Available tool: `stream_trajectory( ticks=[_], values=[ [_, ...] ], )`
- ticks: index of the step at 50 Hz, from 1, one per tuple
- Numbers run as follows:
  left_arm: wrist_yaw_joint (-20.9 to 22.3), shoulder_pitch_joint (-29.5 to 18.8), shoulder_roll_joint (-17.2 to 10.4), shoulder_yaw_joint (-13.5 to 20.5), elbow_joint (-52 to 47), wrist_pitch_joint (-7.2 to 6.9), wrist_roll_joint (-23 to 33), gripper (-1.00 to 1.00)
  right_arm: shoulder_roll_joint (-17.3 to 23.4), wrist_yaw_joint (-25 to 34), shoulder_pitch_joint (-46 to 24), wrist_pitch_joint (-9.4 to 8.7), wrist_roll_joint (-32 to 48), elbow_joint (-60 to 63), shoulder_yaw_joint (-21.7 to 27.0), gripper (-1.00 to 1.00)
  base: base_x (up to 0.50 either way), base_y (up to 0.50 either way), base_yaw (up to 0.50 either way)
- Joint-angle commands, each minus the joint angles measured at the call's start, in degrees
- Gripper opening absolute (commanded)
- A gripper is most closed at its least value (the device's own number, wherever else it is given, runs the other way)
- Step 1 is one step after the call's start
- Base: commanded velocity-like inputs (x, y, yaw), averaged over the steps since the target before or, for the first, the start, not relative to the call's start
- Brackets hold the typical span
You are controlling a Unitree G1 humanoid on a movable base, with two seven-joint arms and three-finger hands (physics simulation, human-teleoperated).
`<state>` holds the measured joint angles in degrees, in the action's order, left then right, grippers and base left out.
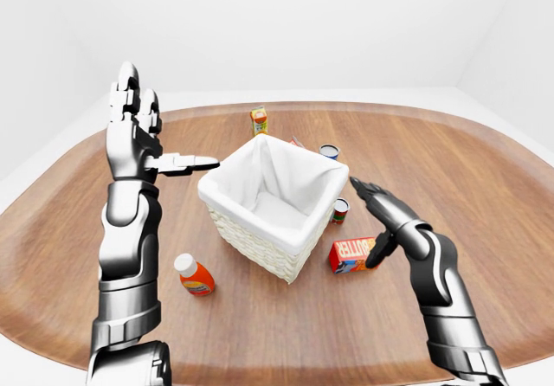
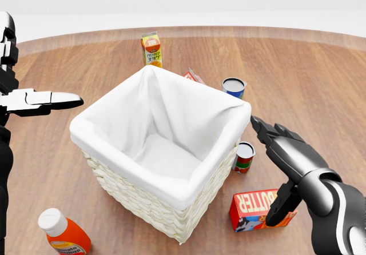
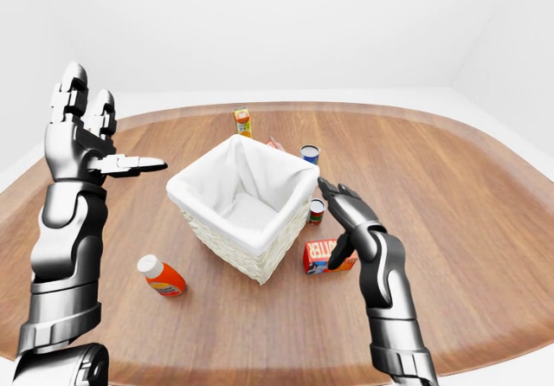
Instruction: Pick up the butter and put it in the basket.
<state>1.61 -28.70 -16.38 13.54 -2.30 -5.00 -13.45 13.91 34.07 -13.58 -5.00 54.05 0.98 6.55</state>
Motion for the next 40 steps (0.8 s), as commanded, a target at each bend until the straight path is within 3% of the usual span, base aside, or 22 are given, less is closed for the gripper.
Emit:
stream_trajectory(
  ticks=[1,27,40],
  values=[
    [-0.10,-0.06,-0.15,0.14,0.35,0.00,-0.18,1.00,-0.38,-3.62,-1.44,0.00,3.34,-6.70,-1.50,1.00,0.00,0.00,0.00],
    [-0.37,0.16,-0.34,0.37,0.32,0.00,-0.57,1.00,-1.15,-18.68,-7.76,0.00,5.85,-29.23,-5.27,1.00,0.00,0.00,0.00],
    [-0.52,0.41,-0.30,0.43,-0.15,0.00,-0.66,1.00,-1.24,-25.74,-11.60,0.00,2.87,-41.38,-6.08,1.00,0.00,0.00,0.00]
  ],
)
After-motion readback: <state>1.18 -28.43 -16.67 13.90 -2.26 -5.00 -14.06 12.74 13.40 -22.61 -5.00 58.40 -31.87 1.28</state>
